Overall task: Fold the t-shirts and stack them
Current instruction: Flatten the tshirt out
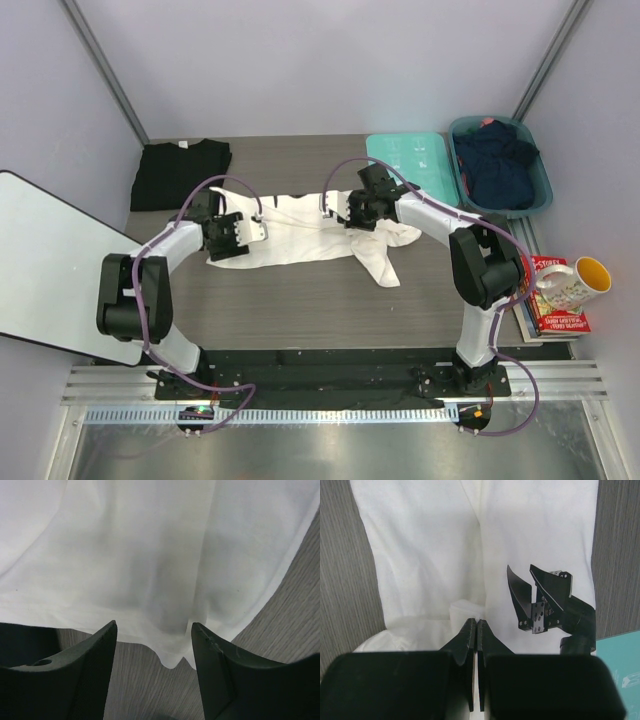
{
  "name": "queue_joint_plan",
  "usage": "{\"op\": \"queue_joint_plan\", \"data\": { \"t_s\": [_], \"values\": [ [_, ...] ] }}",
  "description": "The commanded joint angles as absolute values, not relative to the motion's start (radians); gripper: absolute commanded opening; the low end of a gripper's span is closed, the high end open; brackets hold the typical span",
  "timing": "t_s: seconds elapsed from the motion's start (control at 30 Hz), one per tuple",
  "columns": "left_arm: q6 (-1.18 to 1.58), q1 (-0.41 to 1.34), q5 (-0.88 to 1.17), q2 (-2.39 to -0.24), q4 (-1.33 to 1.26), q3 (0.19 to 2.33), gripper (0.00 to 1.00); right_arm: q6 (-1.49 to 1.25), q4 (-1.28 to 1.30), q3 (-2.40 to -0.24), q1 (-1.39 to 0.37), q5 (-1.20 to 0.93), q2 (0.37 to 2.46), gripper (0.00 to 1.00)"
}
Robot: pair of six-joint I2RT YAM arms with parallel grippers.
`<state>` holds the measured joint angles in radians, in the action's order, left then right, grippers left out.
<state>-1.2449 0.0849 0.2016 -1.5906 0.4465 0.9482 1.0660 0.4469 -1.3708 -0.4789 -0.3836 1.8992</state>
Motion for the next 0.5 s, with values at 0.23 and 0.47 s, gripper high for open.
{"op": "queue_joint_plan", "data": {
  "t_s": [0.23, 0.47],
  "values": [
    [-1.272, 0.081, 0.199, -1.667, 0.408, 1.002, 0.57, 1.063, 0.426, -1.414, -0.482, -0.373, 1.905, 0.03],
    [-1.273, 0.081, 0.215, -1.655, 0.443, 1.029, 0.50, 1.068, 0.426, -1.410, -0.482, -0.370, 1.905, 0.03]
  ]
}}
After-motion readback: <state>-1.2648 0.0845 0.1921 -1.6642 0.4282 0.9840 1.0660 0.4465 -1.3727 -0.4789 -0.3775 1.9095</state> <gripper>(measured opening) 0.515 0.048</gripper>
